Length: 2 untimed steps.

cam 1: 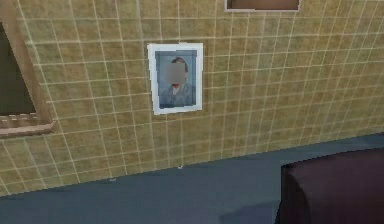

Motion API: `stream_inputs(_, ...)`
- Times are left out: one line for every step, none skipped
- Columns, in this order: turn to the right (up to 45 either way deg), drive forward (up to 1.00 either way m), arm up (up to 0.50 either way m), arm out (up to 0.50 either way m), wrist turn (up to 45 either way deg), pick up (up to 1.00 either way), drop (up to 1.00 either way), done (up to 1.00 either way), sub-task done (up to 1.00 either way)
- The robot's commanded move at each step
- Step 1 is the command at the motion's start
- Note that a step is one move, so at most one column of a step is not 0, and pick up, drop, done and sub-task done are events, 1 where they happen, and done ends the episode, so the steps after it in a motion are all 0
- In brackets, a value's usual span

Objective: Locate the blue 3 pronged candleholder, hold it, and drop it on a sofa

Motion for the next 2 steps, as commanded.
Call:
stream_inputs(0.0,0.0,0.0,0.0,45.0,0.0,0.0,0.0,0.0)
stream_inputs(0.0,0.0,0.0,0.0,45.0,0.0,0.0,0.0,0.0)
